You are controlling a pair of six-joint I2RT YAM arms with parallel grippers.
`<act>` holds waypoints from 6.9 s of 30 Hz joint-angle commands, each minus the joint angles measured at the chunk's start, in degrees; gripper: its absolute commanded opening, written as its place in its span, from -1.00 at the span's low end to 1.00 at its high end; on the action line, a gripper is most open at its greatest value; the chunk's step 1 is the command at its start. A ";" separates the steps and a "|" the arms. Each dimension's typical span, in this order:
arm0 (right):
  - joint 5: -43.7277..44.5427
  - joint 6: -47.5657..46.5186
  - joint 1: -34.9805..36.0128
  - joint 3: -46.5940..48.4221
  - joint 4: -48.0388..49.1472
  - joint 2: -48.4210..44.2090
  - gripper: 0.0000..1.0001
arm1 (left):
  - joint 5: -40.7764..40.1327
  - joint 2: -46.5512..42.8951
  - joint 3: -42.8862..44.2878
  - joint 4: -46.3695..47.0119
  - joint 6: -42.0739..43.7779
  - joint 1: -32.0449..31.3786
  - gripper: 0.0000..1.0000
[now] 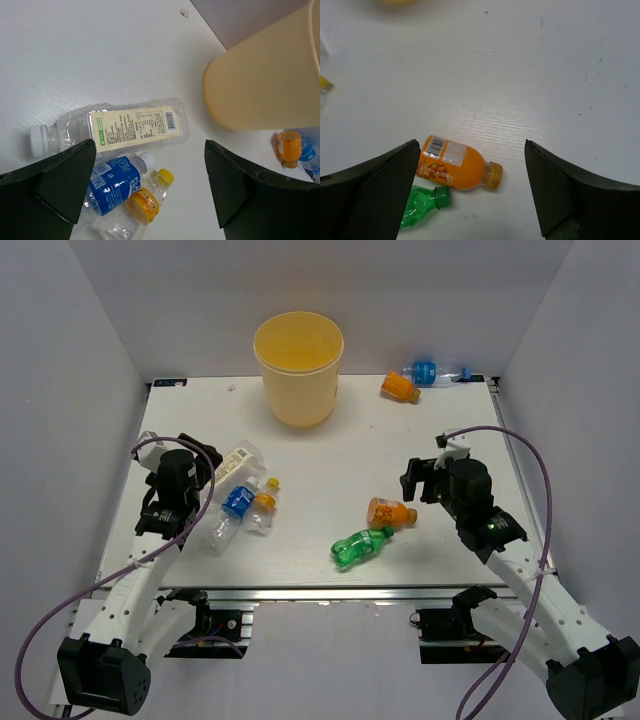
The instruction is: Put the plastic bottles in the bin
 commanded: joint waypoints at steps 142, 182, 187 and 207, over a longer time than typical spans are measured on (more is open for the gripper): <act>8.47 2.40 2.49 -12.24 22.23 -2.11 0.79 | -2.28 28.65 28.41 1.85 22.82 -26.49 -0.58; -44.71 -32.40 8.28 -0.31 3.97 8.43 0.79 | 17.84 48.28 68.03 2.84 28.10 -10.85 0.96; -42.34 -43.93 13.56 1.20 -9.31 10.98 0.79 | 17.65 34.57 46.69 3.68 25.57 -10.85 0.96; -20.44 -41.29 22.62 1.38 0.77 30.40 0.79 | 5.27 9.93 8.58 6.07 16.58 -10.94 0.96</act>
